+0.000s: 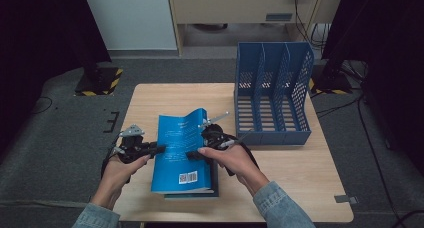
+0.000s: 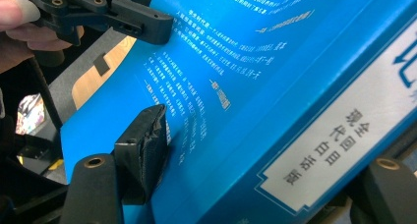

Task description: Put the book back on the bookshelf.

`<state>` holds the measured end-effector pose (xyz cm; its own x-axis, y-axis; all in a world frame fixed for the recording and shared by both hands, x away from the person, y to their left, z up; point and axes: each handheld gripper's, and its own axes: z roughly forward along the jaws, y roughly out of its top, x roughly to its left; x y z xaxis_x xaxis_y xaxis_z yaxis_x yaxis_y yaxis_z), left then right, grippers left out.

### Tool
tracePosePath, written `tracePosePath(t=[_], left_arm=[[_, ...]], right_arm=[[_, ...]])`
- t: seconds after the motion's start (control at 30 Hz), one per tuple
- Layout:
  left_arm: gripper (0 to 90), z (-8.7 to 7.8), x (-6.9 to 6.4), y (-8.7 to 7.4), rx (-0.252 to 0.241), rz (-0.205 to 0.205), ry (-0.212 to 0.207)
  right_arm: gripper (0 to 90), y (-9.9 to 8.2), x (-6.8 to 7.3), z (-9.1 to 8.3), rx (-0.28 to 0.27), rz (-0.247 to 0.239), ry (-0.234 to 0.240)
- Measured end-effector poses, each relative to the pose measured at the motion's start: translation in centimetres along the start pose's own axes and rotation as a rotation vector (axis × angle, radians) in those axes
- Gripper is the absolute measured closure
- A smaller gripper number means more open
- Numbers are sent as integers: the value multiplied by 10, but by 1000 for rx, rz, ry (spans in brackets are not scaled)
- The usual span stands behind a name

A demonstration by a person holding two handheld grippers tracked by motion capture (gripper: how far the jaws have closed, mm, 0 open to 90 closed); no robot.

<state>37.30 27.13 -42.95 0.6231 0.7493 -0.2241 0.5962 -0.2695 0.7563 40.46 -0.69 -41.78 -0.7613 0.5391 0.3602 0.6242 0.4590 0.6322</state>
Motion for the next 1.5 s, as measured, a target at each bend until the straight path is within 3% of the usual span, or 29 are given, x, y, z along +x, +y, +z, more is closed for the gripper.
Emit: tracePosePath(t=[0.33, 0.5, 0.83, 1.23, 1.5], left_arm=[[752, -10, 2, 7, 13, 12, -24], [762, -16, 0, 13, 24, 42, -17], [788, -27, -4, 30, -8, 69, -5], [792, -33, -11, 40, 25, 132, -16], [799, -35, -12, 45, 44, 145, -23]], right_arm=[[362, 7, 4, -4, 14, -15, -1], [379, 13, 9, -9, 14, -37, -14], [419, 21, 6, -20, -21, -41, -17], [426, 26, 7, -28, 0, -49, -15], [428, 34, 7, -32, 24, -64, -18]])
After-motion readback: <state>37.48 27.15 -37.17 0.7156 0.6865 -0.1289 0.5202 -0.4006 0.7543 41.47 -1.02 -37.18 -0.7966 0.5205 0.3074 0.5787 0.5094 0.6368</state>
